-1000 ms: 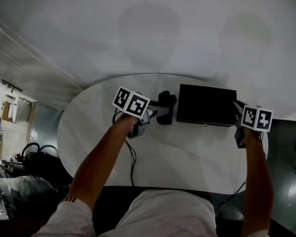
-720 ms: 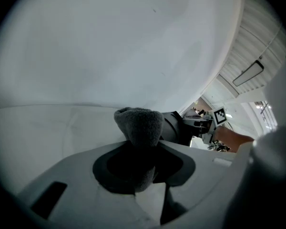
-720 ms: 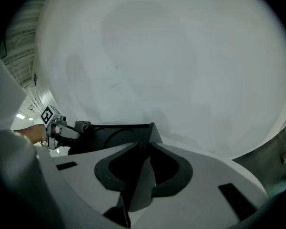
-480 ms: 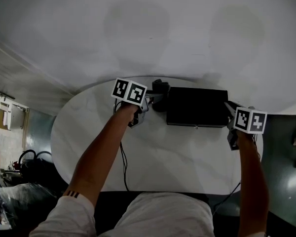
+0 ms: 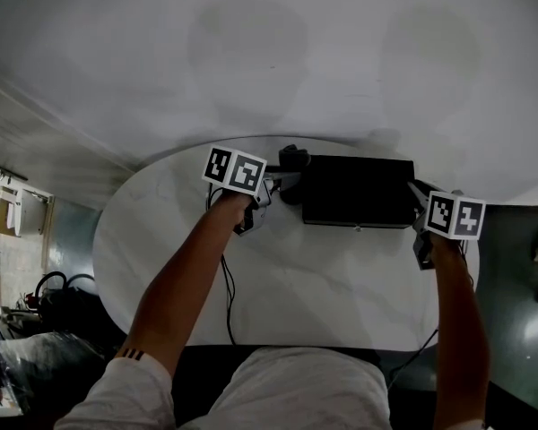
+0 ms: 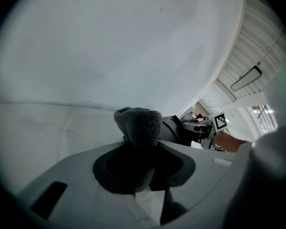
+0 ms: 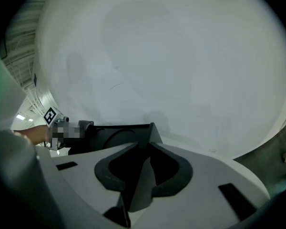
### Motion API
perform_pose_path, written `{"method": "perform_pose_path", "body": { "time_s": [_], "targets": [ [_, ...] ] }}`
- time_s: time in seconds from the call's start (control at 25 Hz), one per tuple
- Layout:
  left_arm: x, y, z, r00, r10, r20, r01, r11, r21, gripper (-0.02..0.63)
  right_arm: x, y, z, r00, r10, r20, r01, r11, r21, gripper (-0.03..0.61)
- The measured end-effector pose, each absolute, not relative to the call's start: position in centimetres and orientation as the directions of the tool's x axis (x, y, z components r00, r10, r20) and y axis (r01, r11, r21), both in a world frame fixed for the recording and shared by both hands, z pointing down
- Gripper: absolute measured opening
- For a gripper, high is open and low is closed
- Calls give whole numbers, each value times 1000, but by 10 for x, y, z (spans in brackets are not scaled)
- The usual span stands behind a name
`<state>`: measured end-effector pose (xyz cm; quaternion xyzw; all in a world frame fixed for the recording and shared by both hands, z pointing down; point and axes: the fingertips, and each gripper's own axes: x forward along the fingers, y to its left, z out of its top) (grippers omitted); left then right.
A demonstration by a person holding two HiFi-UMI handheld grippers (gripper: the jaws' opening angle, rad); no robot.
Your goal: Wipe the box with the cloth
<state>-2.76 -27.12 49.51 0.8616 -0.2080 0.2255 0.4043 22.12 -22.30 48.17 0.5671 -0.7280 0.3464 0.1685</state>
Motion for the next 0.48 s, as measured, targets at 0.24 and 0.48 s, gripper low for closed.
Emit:
{"method": "perform_pose_path", "body": {
  "time_s": [0.24,0.48],
  "targets": [
    [-32,-243,494,816,-152,558,-526,-595,608,118,220,-223,481,-299,-711,637,-943,117,-312,75],
    [-35,-216,492,817,-143,559,-520,-601,607,118,221,-223,481,-299,-712,636,-942,115,-315,75]
  ]
}}
